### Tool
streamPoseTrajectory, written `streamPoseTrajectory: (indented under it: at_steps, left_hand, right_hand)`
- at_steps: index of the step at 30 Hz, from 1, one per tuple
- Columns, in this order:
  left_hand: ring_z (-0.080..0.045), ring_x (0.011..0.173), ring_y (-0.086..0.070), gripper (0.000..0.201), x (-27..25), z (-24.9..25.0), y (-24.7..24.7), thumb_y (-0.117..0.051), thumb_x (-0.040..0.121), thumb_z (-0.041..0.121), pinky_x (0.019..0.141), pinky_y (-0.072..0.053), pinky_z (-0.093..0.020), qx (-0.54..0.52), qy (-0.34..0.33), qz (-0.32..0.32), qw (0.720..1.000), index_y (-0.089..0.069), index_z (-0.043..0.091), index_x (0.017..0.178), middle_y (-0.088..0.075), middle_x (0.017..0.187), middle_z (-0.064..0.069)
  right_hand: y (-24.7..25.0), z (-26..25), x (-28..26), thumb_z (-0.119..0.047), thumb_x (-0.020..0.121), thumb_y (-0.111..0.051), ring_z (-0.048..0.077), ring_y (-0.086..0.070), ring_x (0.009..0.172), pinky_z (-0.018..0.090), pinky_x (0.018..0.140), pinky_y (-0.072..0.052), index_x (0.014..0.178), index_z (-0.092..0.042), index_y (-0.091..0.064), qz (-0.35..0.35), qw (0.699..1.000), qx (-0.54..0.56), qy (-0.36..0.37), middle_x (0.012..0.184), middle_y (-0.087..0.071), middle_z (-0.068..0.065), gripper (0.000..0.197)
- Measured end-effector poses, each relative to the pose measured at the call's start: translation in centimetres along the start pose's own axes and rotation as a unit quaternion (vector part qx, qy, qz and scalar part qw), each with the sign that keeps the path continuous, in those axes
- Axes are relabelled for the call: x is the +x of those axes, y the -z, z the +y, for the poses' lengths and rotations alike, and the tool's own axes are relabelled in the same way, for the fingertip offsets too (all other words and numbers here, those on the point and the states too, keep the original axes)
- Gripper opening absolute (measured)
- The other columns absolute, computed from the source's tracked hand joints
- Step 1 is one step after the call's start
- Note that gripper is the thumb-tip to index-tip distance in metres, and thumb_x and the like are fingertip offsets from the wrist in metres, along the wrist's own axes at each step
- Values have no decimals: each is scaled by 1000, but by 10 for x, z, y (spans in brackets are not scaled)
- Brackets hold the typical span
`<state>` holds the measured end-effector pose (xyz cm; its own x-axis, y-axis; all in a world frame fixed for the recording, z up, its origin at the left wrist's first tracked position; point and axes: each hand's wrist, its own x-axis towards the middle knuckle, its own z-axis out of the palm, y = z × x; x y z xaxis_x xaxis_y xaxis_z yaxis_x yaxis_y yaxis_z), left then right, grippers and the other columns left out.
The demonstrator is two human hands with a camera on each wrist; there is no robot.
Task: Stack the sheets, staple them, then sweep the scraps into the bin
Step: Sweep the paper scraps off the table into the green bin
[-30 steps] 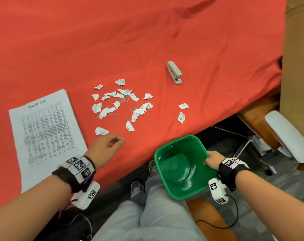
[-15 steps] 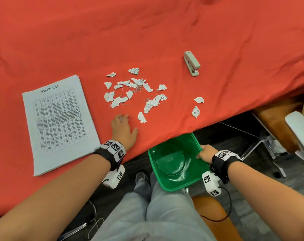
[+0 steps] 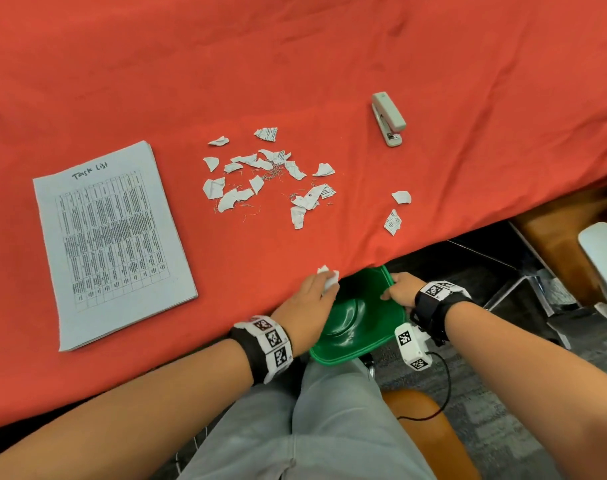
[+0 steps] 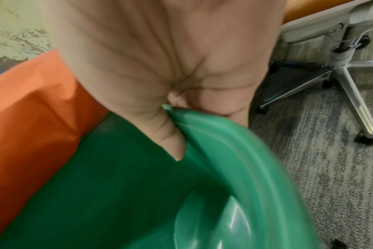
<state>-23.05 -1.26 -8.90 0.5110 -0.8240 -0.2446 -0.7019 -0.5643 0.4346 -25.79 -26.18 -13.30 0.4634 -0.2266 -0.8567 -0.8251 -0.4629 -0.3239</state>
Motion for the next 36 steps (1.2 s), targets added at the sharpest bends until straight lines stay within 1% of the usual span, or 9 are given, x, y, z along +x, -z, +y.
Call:
streamPoseTrajectory:
  at_steps: [5, 8, 14, 17, 23, 28, 30, 33, 36]
  left_hand:
    - [-27, 130, -44, 46, -11, 12, 7, -46, 92, 4, 110, -36, -37, -112, -91, -134, 981, -48, 6, 138, -42, 144, -13]
    - [-17, 124, -50, 39, 12, 6, 39, -46, 94, 6, 109, -31, -20, -179, -68, -26, 981, -57, 14, 131, -55, 135, -5]
    - [-23, 124, -42, 41, 75, -48, 81, -47, 91, 4, 107, -31, -31, -139, 136, 130, 972, -55, 18, 130, -47, 129, -7]
    - [-31, 124, -38, 46, 88, -70, 79, -48, 90, 5, 108, -33, -38, -99, 177, 142, 969, -51, 16, 135, -44, 134, -13]
    - [-33, 112, -47, 37, 83, -58, 64, -47, 92, 4, 98, -41, -41, -72, 98, 127, 984, -56, 3, 128, -51, 124, -17]
    - [-22, 77, -56, 27, 64, -25, 44, -33, 98, 30, 66, -45, -34, -54, 53, 37, 996, -50, 18, 114, -55, 101, -6]
    - [-16, 65, -44, 22, 57, -17, 38, -39, 99, 27, 60, -38, -31, -46, 22, 9, 999, -49, 19, 117, -52, 96, -3]
    - [-19, 76, -44, 40, 42, -5, 28, -47, 93, 5, 64, -38, -30, 3, -45, -58, 997, -47, 10, 133, -46, 117, -8]
    - [-25, 103, -51, 38, 36, 8, 25, -47, 93, 7, 81, -50, -38, -19, -90, -109, 990, -53, 12, 131, -48, 124, -8]
  right_hand:
    - [3, -5, 3, -3, 83, -64, 17, -59, 55, 17, 35, -45, 109, -5, -63, 5, 1000, -5, 4, 89, -67, 16, 26]
    - [5, -7, 4, -2, 83, -63, 19, -58, 57, 17, 35, -45, 100, -9, -60, 4, 1000, -5, 6, 89, -67, 17, 18]
    - [6, -6, 4, -3, 84, -64, 17, -57, 58, 13, 35, -43, 107, -11, -59, -3, 1000, 2, 7, 92, -64, 15, 25]
    - [5, -4, 7, -2, 82, -64, 30, -66, 78, 30, 68, -57, 114, -3, -61, -4, 1000, 14, 6, 102, -68, 21, 33]
    - [3, -5, 7, -2, 81, -65, 37, -67, 96, 46, 88, -55, 115, -2, -63, -12, 1000, 15, 6, 107, -68, 25, 34]
    - [5, -6, 5, -2, 83, -63, 27, -63, 67, 24, 52, -55, 114, 0, -62, -15, 1000, 17, 3, 95, -67, 20, 30]
    - [6, -7, 5, -1, 83, -63, 30, -65, 75, 31, 67, -57, 112, 0, -62, -12, 1000, 25, 4, 98, -68, 22, 30]
    - [6, -7, 6, -1, 80, -64, 37, -67, 93, 44, 86, -56, 112, -1, -63, -8, 1000, 29, 4, 105, -69, 24, 32]
    - [6, -6, 6, -2, 80, -65, 36, -68, 86, 39, 73, -58, 111, -4, -63, -10, 999, 35, 3, 101, -69, 23, 31]
